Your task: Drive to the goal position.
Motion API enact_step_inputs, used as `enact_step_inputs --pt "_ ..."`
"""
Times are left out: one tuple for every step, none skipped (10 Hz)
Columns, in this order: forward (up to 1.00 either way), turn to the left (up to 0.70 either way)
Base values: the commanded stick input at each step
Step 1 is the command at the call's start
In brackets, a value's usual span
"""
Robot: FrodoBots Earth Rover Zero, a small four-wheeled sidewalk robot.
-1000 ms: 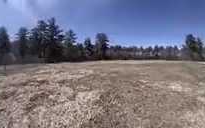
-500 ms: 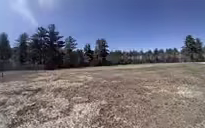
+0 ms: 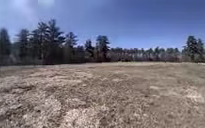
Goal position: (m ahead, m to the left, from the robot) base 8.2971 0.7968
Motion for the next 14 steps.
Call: enact_step_inputs --pt "0.70 0.00" --pt "0.70 0.00" --pt "0.70 0.00" --pt "0.70 0.00" --pt "0.70 0.00" --pt "0.70 0.00" --pt "0.70 0.00" --pt "0.70 0.00" --pt "0.70 0.00" --pt "0.70 0.00" --pt "0.70 0.00" --pt "0.70 0.00" --pt "0.70 0.00" --pt "0.70 0.00"
